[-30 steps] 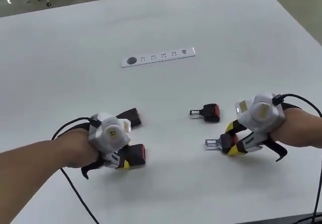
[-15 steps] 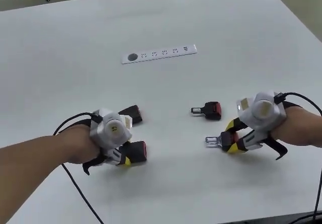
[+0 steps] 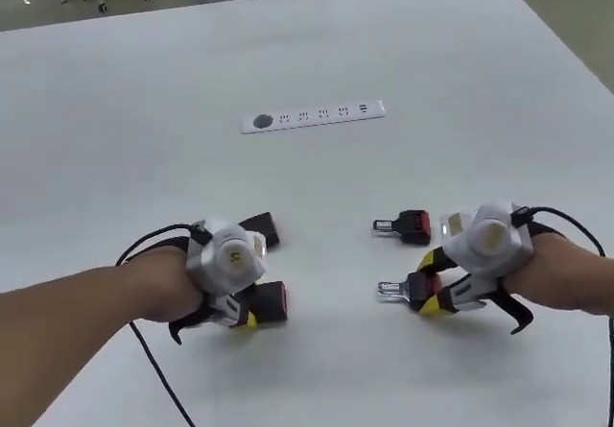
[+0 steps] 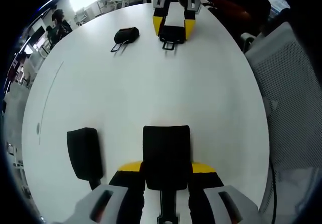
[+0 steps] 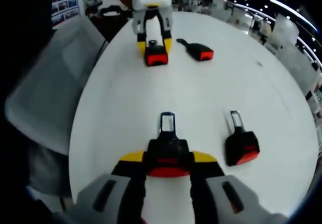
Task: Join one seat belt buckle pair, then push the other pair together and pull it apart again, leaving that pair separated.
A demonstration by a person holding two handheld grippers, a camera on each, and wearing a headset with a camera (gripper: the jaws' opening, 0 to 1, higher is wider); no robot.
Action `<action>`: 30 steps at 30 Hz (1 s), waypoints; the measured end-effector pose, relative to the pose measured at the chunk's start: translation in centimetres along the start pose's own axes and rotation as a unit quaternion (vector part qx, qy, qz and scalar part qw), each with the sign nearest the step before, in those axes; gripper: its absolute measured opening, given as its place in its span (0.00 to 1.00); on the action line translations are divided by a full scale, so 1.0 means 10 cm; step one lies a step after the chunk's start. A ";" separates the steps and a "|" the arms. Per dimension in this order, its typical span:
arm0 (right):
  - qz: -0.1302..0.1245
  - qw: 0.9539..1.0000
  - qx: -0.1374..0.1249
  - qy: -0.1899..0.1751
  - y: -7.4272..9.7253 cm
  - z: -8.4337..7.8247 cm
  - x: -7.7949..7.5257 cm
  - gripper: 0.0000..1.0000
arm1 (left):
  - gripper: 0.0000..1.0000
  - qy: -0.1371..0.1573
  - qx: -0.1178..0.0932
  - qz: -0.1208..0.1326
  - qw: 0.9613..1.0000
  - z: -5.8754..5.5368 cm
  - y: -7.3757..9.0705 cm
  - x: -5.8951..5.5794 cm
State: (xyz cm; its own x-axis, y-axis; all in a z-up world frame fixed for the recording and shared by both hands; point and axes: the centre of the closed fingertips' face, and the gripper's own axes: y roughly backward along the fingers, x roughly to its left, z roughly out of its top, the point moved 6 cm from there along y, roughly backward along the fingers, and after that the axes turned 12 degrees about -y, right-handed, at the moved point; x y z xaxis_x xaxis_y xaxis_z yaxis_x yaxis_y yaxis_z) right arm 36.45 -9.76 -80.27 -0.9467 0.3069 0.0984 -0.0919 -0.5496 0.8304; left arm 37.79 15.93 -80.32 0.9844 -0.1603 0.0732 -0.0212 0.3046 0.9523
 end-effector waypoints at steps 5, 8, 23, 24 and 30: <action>0.002 1.000 -0.007 0.007 -0.13 0.17 0.07 0.33 | 0.33 0.000 0.001 0.000 1.000 0.00 0.00 0.00; 0.004 1.000 -0.017 0.008 -0.22 0.27 0.10 0.33 | 0.33 0.001 0.001 0.000 1.000 0.00 0.00 0.00; 0.012 0.999 -0.042 0.025 -0.58 0.78 0.25 0.33 | 0.33 0.001 0.007 -0.002 1.000 0.01 0.00 0.00; 0.013 0.999 -0.043 0.026 -0.60 0.81 0.25 0.33 | 0.33 0.001 0.007 -0.002 1.000 0.01 0.00 0.00; 0.018 0.998 -0.046 0.034 -0.67 0.91 0.28 0.33 | 0.33 -0.001 0.010 -0.003 1.000 0.01 0.00 0.00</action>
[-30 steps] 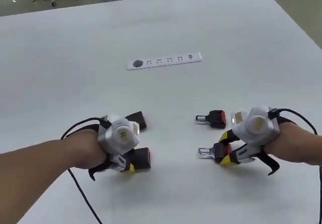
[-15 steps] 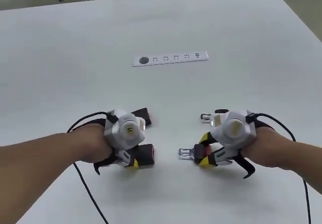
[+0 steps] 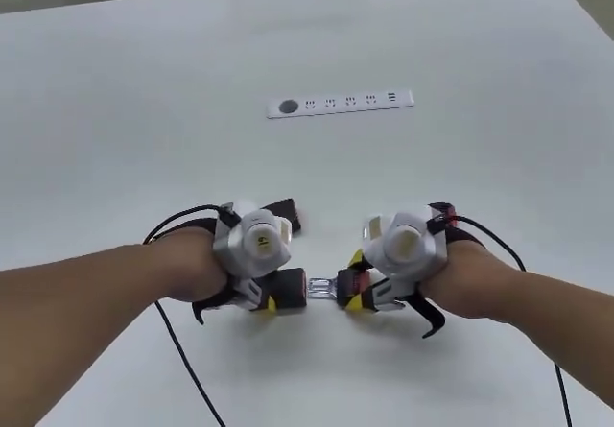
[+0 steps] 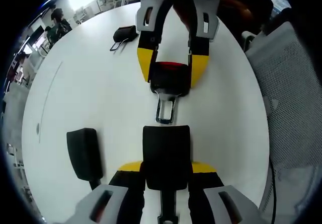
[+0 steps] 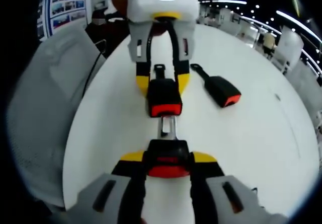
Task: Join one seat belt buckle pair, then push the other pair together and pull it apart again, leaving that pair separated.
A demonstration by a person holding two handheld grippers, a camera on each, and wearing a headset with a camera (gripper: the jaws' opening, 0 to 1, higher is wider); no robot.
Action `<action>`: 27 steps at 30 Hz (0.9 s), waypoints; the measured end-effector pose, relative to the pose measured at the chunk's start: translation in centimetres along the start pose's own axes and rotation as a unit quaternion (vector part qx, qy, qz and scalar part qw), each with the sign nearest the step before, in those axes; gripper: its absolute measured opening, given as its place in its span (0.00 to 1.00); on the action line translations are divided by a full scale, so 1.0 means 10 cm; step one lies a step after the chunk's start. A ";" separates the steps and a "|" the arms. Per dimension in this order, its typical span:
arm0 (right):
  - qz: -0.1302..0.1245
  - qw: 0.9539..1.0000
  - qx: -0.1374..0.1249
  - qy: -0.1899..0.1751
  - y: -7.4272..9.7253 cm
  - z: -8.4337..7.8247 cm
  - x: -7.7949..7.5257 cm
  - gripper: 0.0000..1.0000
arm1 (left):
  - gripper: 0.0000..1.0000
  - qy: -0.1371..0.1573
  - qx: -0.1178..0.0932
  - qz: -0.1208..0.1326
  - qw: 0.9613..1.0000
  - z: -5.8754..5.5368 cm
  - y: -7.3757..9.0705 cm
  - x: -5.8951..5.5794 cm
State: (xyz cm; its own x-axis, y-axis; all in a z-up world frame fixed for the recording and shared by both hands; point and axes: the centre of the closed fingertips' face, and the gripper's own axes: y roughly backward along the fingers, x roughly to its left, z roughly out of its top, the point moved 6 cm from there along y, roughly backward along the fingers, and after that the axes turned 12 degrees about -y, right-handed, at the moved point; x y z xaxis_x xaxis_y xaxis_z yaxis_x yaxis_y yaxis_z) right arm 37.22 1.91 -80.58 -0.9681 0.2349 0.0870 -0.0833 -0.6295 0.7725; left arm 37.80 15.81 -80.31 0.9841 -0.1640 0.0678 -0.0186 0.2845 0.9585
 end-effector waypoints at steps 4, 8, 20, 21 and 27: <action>0.000 1.000 0.012 0.014 -0.03 0.05 0.00 0.32 | 0.33 0.003 -0.002 0.000 1.000 -0.01 0.00 0.00; -0.002 0.999 0.020 0.042 -0.03 0.07 0.00 0.32 | 0.33 0.003 -0.001 0.000 1.000 -0.01 0.00 0.00; 0.014 0.999 0.001 0.035 -0.12 0.13 -0.01 0.32 | 0.33 0.000 0.001 -0.001 1.000 0.00 0.00 0.02; 0.014 0.999 -0.002 0.030 -0.12 0.13 -0.01 0.31 | 0.33 -0.003 0.001 -0.002 1.000 0.00 -0.01 0.02; 0.021 0.999 0.009 0.030 -0.17 0.21 -0.01 0.30 | 0.32 -0.013 0.003 -0.005 1.000 0.01 0.00 0.02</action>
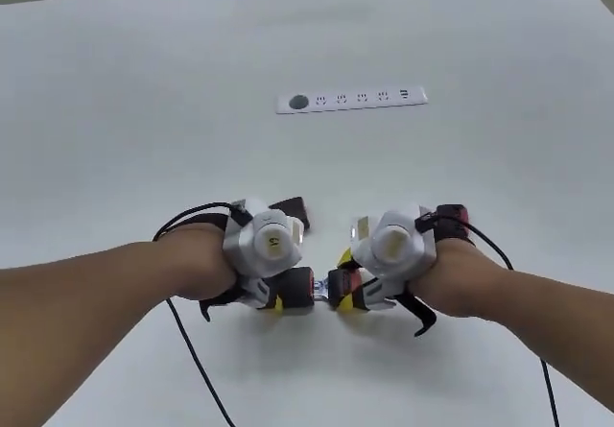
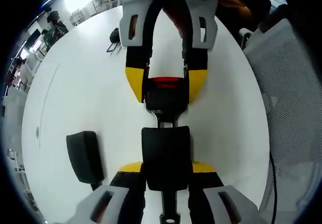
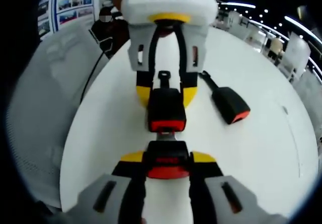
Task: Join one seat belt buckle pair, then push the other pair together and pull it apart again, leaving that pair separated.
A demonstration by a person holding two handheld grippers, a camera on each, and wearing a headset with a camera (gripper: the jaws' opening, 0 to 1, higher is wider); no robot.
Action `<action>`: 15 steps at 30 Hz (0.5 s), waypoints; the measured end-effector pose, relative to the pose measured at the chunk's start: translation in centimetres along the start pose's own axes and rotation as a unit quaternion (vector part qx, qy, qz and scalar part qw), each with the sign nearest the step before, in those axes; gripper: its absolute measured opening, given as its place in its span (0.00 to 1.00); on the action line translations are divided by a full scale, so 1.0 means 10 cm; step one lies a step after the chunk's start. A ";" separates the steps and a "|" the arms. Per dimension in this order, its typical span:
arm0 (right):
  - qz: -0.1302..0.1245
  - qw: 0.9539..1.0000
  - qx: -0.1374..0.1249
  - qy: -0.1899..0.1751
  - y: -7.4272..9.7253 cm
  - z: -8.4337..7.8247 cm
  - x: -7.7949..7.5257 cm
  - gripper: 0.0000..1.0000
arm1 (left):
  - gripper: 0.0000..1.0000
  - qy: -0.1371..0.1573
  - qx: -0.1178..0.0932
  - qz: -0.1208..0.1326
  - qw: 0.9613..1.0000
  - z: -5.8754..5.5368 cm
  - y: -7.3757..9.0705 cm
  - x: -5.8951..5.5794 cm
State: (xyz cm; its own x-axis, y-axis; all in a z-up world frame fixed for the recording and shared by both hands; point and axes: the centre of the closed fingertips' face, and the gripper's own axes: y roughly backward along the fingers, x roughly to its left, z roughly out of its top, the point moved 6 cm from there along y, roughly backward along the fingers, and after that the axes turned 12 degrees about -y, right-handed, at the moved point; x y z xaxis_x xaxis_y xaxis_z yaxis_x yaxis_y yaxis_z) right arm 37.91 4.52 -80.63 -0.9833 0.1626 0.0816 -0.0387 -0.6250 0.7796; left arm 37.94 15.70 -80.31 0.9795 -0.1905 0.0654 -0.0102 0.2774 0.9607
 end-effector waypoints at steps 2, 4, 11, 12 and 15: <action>0.002 1.000 0.003 0.005 -0.01 0.02 -0.01 0.30 | 0.32 0.000 -0.002 0.001 1.000 0.00 0.00 0.00; 0.002 1.000 0.001 0.006 -0.02 0.04 0.00 0.30 | 0.32 -0.001 -0.003 0.001 1.000 -0.01 0.00 0.00; -0.002 1.000 0.010 0.012 -0.04 0.13 0.01 0.30 | 0.32 -0.001 -0.004 0.001 1.000 -0.01 0.00 0.01; -0.001 1.000 0.013 0.012 -0.05 0.12 0.02 0.30 | 0.32 -0.001 -0.002 0.001 1.000 -0.01 0.00 0.02; -0.005 1.000 0.017 0.013 -0.05 0.12 0.04 0.31 | 0.32 -0.003 0.000 0.000 1.000 -0.01 0.00 0.02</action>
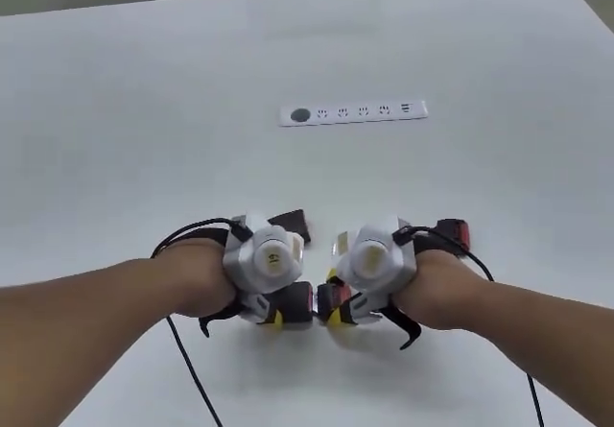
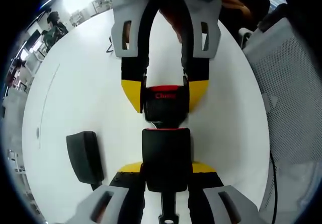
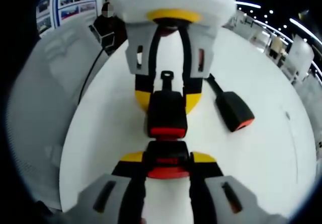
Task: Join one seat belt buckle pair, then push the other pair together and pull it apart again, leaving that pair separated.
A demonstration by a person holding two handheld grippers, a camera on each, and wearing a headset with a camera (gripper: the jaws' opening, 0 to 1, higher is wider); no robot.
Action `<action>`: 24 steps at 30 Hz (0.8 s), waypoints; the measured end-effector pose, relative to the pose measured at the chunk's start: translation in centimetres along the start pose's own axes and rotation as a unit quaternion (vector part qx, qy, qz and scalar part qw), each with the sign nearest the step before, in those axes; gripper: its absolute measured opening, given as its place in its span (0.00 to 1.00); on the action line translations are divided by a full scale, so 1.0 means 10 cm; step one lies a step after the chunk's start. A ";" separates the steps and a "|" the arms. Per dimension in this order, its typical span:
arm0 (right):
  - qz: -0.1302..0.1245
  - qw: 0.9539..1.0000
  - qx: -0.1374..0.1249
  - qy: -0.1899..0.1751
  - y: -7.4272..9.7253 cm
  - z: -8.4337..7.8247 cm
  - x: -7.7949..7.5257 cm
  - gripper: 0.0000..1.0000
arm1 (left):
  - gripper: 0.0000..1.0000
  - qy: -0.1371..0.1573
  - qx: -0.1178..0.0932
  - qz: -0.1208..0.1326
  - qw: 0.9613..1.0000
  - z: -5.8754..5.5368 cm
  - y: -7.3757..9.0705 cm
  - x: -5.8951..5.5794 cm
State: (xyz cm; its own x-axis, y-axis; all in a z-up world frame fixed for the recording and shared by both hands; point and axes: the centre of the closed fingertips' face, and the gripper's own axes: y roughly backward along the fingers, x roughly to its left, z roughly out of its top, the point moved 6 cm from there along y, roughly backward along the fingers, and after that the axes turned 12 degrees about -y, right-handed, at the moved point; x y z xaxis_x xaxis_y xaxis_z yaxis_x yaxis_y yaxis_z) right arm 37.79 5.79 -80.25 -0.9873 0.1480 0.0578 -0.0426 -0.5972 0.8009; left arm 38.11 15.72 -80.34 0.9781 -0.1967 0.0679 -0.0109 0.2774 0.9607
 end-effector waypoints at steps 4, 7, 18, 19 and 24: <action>-0.004 1.000 0.003 0.003 0.00 -0.01 0.01 0.31 | 0.33 0.003 -0.003 0.002 1.000 -0.01 0.01 0.00; -0.002 1.000 0.011 0.027 0.01 -0.02 0.02 0.32 | 0.32 0.011 -0.007 0.008 1.000 -0.02 0.01 -0.02; 0.001 1.000 0.003 0.000 0.00 -0.05 0.03 0.32 | 0.32 0.015 -0.004 0.012 1.000 0.00 0.01 -0.03; -0.003 1.000 0.005 -0.001 0.00 -0.05 0.03 0.33 | 0.33 0.016 -0.004 0.016 1.000 0.00 0.01 -0.03; -0.015 1.000 0.017 -0.003 -0.02 -0.05 0.05 0.34 | 0.34 0.023 0.010 0.027 0.999 0.02 0.02 -0.04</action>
State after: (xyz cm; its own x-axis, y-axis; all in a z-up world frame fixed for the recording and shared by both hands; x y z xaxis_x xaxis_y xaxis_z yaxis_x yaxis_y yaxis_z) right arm 37.28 5.58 -80.63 -0.9849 0.1695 0.0364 -0.0670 -0.5655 0.8220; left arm 37.65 15.67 -80.16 0.9845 -0.1391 0.1071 -0.0669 0.2670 0.9614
